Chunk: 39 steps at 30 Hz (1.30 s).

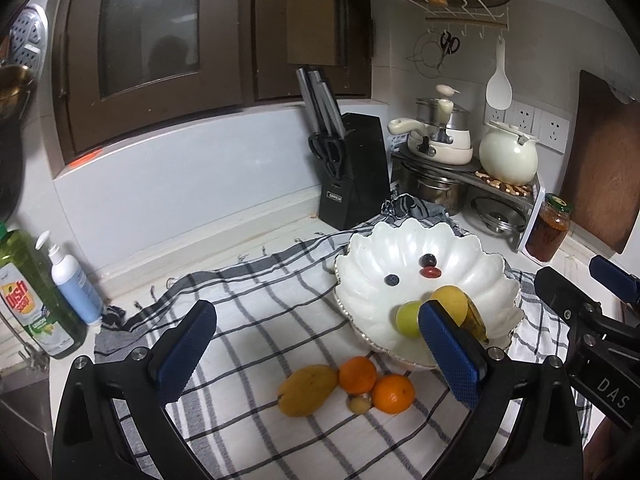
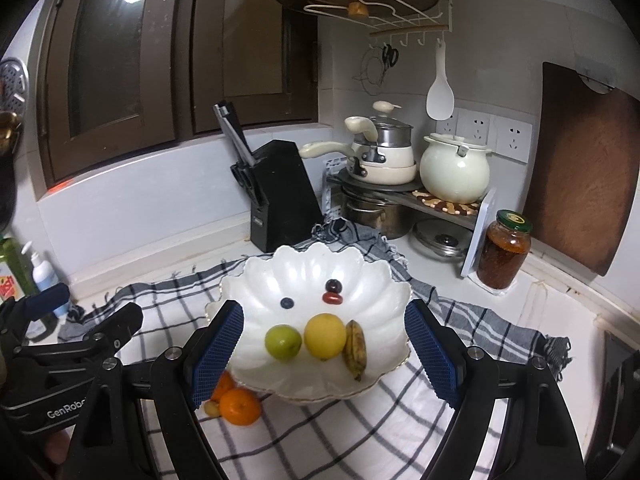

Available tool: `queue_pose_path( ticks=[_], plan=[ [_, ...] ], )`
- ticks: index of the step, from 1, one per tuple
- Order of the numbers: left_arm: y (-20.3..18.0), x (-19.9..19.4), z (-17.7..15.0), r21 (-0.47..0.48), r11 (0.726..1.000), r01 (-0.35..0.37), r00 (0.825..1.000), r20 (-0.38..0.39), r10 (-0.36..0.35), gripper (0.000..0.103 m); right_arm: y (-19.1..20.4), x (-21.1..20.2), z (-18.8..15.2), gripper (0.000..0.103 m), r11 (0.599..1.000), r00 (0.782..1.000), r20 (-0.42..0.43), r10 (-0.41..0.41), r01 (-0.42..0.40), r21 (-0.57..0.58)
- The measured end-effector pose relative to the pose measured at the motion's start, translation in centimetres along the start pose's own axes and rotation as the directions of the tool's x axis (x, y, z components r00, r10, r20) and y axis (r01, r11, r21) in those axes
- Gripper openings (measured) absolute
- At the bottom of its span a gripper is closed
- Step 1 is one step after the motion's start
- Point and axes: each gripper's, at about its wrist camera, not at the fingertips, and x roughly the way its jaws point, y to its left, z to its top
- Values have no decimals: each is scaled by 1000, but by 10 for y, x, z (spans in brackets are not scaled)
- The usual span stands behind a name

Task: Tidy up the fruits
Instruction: 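Withdraw both open tools from the bowl toward the oranges and mango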

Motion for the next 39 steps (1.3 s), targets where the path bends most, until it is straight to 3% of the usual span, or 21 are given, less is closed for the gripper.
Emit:
queue_pose_path(
  ticks=[19,39],
  plan=[
    [31,18,-43,-25,999,-22,997,-80,20,103,30,19,-38,84,999,997,-69,24,-26,-21],
    [58,56,-100,-39,998,-54,981,-189,46,103,55,68,-95,83,996,974,-215,75,-82,-24]
  ],
)
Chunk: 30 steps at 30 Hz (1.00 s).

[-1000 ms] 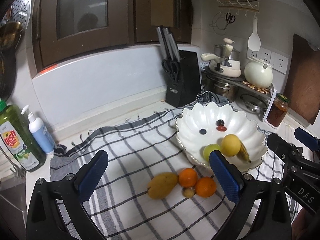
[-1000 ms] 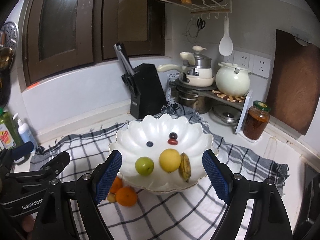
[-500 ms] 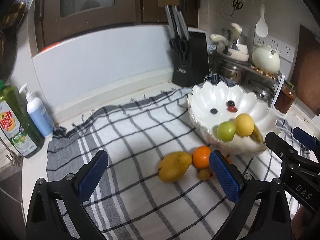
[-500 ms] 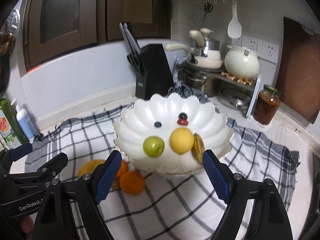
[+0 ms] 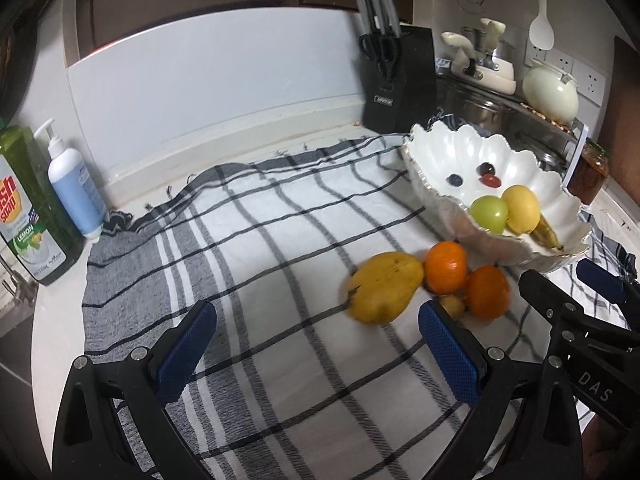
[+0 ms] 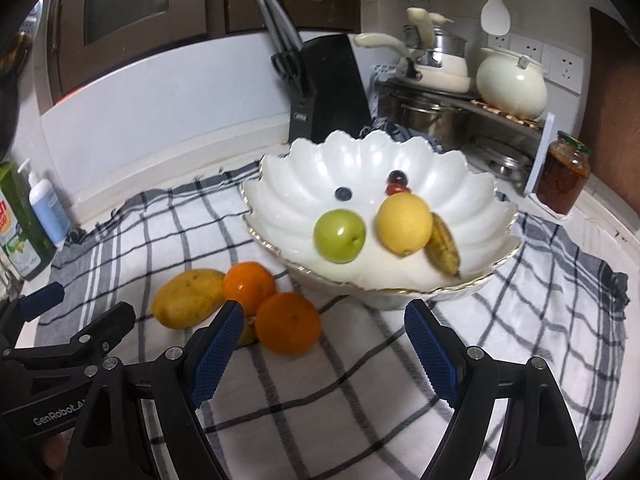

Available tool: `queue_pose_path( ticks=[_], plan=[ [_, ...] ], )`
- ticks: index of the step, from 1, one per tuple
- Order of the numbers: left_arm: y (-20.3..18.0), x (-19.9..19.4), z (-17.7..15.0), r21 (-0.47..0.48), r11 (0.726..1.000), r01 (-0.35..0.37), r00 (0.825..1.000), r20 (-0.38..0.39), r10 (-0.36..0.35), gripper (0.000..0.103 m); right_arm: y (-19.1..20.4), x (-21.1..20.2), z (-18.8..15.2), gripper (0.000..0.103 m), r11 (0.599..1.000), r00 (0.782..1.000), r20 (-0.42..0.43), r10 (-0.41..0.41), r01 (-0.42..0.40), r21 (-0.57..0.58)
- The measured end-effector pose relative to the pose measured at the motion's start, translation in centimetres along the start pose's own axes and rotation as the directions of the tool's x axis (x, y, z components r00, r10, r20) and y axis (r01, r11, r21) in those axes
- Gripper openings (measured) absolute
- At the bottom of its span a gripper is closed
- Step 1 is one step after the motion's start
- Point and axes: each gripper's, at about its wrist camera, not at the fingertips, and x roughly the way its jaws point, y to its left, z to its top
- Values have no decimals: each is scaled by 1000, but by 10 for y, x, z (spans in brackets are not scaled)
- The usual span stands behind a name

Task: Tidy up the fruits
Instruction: 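Withdraw both open tools from the bowl toward the oranges and mango, then grasp the orange with the right tool while the left tool reaches the mango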

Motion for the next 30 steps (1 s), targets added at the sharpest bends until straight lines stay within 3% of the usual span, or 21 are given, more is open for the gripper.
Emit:
queue_pose_path(
  ticks=[19,23,30],
  plan=[
    [5,18,-6,1,1000,16,1000,-26,-16,103,17,45,-6,69,1000,995,-97,17,-19,-23],
    [7,20,-6,-2,1000,18,999,-28,-18,103,18,55,-8,62,999,992,-118,37,-39,-15],
    [4,21,-5,1,1000,23,999,-32,-23,103,15,62,-3,60,996,989,-120,85,-85,3]
  ],
)
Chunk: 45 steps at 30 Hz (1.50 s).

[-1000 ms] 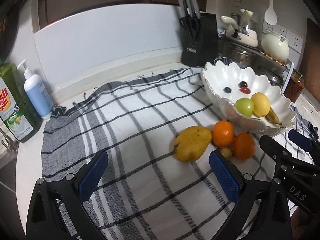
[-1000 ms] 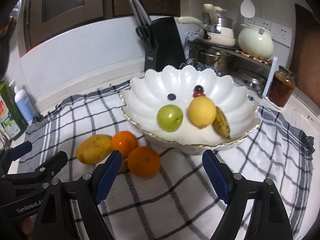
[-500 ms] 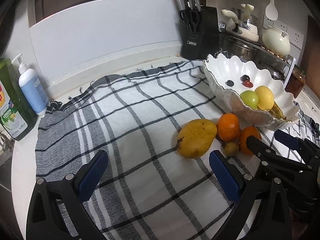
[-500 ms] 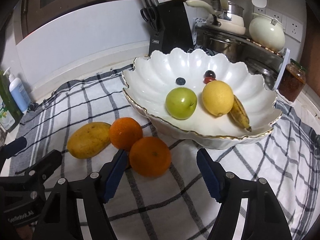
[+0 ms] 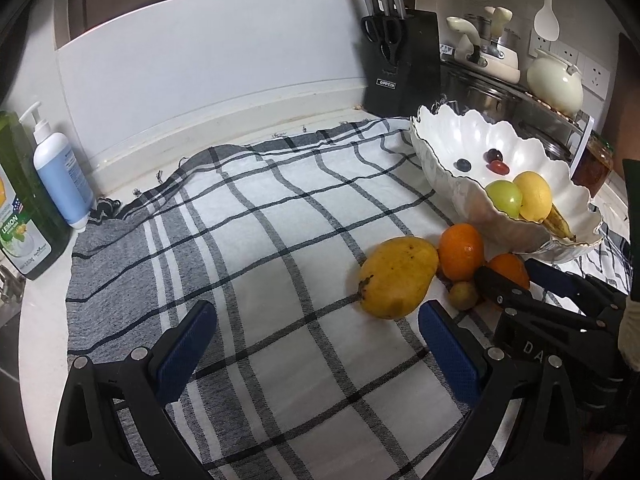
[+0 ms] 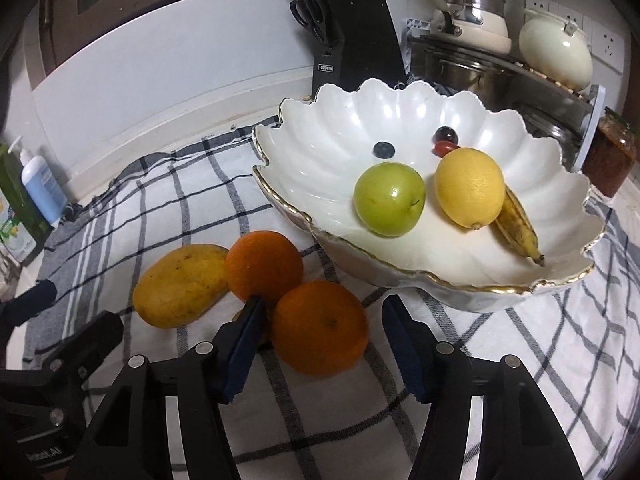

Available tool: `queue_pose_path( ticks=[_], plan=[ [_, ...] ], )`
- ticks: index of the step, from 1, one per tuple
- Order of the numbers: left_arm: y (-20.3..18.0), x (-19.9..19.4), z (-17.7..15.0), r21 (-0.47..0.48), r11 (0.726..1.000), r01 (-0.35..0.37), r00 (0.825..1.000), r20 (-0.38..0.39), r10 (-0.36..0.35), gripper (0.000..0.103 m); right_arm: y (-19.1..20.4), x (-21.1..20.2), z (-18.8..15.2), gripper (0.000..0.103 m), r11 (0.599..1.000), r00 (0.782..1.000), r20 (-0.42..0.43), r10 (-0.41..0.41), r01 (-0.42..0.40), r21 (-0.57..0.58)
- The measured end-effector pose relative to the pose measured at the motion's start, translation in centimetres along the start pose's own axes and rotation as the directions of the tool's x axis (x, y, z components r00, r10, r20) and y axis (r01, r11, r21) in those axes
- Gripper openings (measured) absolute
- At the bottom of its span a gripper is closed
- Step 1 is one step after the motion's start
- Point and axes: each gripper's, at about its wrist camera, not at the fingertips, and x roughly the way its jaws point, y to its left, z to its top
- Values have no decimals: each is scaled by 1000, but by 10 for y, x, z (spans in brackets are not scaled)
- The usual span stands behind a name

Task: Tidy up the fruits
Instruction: 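Grasp the orange with the right tool while the left tool reaches the mango, then lift the mango with the left tool toward the bowl while the right tool holds the orange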

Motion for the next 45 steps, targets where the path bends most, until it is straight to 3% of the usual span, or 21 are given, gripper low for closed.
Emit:
queue_pose_path(
  ticks=[3,8,16,25,37,40,45],
  plan=[
    [-2,0,2,6,1000,4,1000,3,-4,103,1,2,2,48,999,999,-5,37,-37,-4],
    [-6,2,4,15,1000,7,1000,1,-7,103,1,0,2,47,999,999,-2,42,-42,-8],
    [-17,11,7,65,997,33,999,-12,-32,102,-7,-27,-1,46,999,998,56,-30,29,21],
    [-29,30,14,121,989,81,996,-47,-75,93,-9,-37,1,46,998,995,82,-56,53,46],
    [-43,55,14,161,978,136,987,-109,-120,67,-17,-27,-6,46,995,997,51,-64,60,78],
    [-46,58,13,165,974,153,984,-118,-135,53,-19,-27,-6,46,995,997,49,-63,59,80],
    [-47,55,12,160,977,141,987,-102,-126,51,-21,-27,-8,46,995,997,47,-63,58,86]
  ],
)
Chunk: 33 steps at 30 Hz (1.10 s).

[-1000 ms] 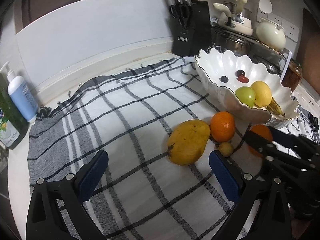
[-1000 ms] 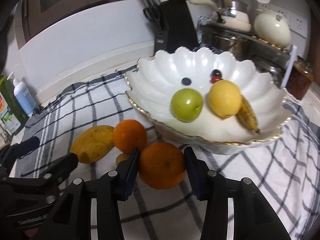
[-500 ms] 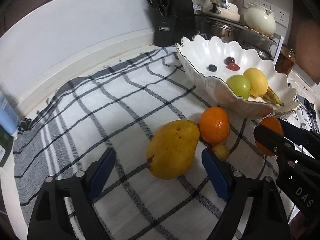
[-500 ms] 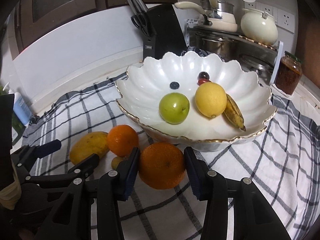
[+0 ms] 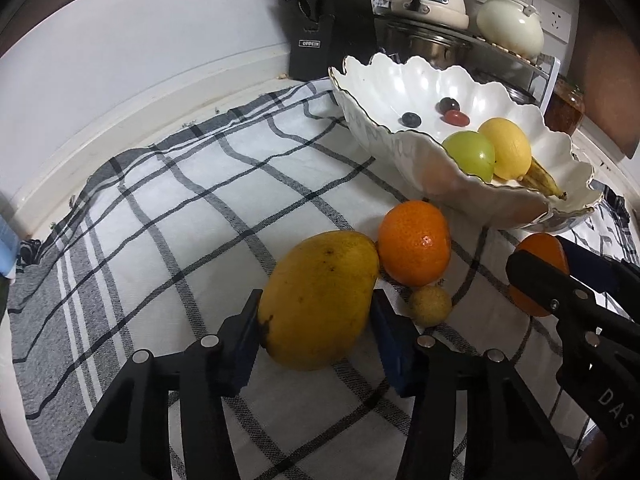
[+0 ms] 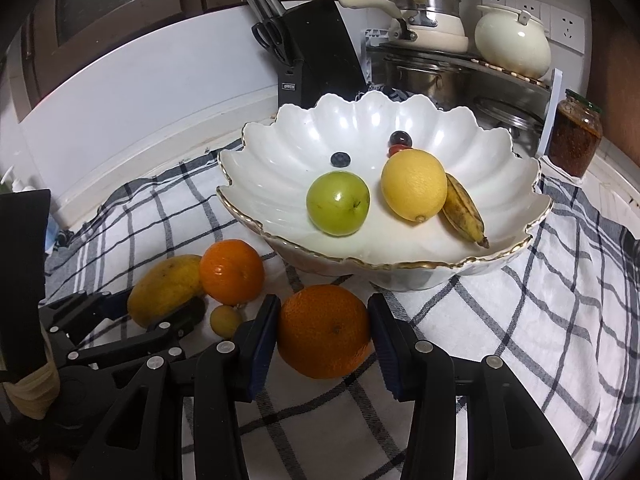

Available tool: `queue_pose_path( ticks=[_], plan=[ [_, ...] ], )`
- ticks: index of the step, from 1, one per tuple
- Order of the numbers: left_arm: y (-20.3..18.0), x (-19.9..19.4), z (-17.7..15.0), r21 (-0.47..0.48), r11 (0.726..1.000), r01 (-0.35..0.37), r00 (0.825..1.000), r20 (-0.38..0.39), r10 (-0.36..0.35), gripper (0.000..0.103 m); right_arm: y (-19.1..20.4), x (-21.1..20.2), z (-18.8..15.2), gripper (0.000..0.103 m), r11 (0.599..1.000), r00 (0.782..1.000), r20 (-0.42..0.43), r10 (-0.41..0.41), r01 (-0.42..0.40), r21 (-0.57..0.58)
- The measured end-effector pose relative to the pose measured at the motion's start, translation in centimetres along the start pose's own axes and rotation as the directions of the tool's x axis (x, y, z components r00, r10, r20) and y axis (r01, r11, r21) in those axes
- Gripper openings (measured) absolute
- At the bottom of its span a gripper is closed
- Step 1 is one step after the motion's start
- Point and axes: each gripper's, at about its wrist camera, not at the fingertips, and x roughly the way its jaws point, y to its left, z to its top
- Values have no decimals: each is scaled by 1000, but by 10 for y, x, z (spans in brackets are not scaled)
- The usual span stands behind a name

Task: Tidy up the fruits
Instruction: 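Lift the mango with the left tool toward the bowl while the right tool holds the orange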

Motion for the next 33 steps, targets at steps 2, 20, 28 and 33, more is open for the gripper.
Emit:
queue_pose_path(
  ticks=[2,20,28,33],
  plan=[
    [0,-4,0,-1,1000,-7,1000,13,7,51,-1,-1,0,46,1000,1000,1,2,-2,2],
    [-9,-59,5,-16,1000,-13,996,91,14,50,-7,-46,5,46,1000,997,69,18,-19,7],
    [-25,-81,15,-10,1000,4,991,134,-3,50,-20,-71,10,46,1000,994,108,0,-2,21],
    [-38,-89,25,-3,1000,19,988,155,-18,50,-33,-83,17,46,999,992,129,-18,14,36]
  ],
)
